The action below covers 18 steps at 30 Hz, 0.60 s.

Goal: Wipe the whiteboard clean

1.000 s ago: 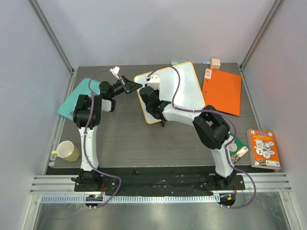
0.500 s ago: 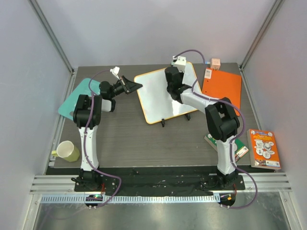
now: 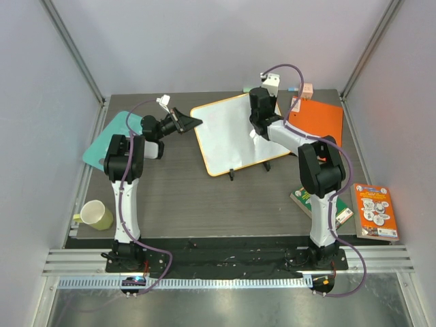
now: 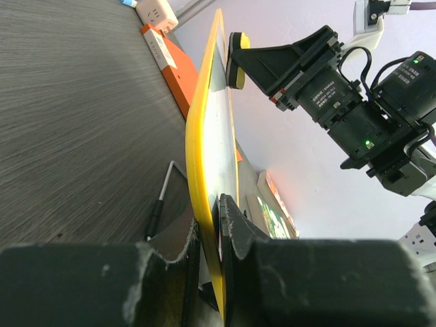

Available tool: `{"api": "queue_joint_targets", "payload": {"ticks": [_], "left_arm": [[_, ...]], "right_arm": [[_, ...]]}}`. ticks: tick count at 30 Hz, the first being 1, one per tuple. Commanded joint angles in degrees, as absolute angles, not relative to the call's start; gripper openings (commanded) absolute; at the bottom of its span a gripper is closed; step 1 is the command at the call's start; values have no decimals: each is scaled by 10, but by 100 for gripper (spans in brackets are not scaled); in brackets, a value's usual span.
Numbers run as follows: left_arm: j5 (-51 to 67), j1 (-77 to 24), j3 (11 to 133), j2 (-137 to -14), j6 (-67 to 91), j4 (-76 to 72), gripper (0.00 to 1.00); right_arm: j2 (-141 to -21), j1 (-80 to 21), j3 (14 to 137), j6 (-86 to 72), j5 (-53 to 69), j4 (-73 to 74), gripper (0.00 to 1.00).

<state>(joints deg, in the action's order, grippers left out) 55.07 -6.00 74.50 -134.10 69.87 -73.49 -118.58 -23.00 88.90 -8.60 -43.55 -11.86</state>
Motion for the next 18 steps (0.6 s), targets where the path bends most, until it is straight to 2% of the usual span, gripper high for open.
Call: {"api": "queue_joint_targets", "payload": {"ticks": [1,7,18], "left_arm": [[593,-72,752,-1339,658,-886,0],[593,-72,754,-1340,659,-886,0],[593,-72,756,-1341,660,-886,0]], "right_arm": [[-1203,-224,939,-47,-465,-146,1],[-1225,-214,983,-46,-461,-127,1],[-1245,-231,1003,-75,-373,-125,1]]}}
